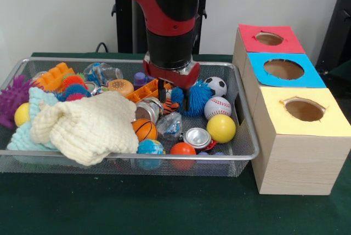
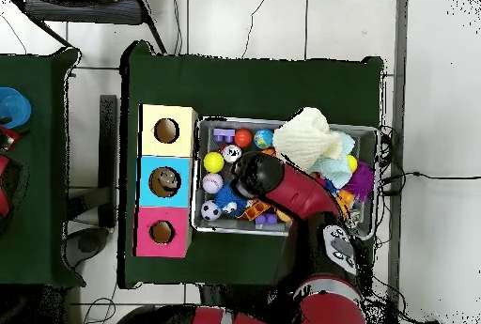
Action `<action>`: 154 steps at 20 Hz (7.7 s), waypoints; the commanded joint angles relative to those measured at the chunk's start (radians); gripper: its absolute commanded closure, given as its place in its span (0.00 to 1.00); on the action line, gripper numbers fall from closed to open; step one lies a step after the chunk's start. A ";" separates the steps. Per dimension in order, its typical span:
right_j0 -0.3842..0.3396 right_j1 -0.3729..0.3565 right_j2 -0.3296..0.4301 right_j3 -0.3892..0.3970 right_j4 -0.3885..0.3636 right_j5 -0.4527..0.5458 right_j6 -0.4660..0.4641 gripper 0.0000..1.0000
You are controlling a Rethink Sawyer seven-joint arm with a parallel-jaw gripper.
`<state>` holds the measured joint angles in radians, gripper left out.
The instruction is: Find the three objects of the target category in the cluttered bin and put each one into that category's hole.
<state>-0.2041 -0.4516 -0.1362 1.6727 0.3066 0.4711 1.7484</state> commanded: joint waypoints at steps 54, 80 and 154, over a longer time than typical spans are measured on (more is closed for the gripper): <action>0.004 0.176 0.076 -0.191 -0.131 0.052 0.085 1.00; 0.090 -0.175 0.019 0.026 -0.069 0.206 0.193 1.00; 0.056 -0.145 -0.036 0.009 -0.131 0.136 0.135 0.00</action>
<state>-0.0718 -0.6427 -0.1850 1.7045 0.2775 0.6237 1.9163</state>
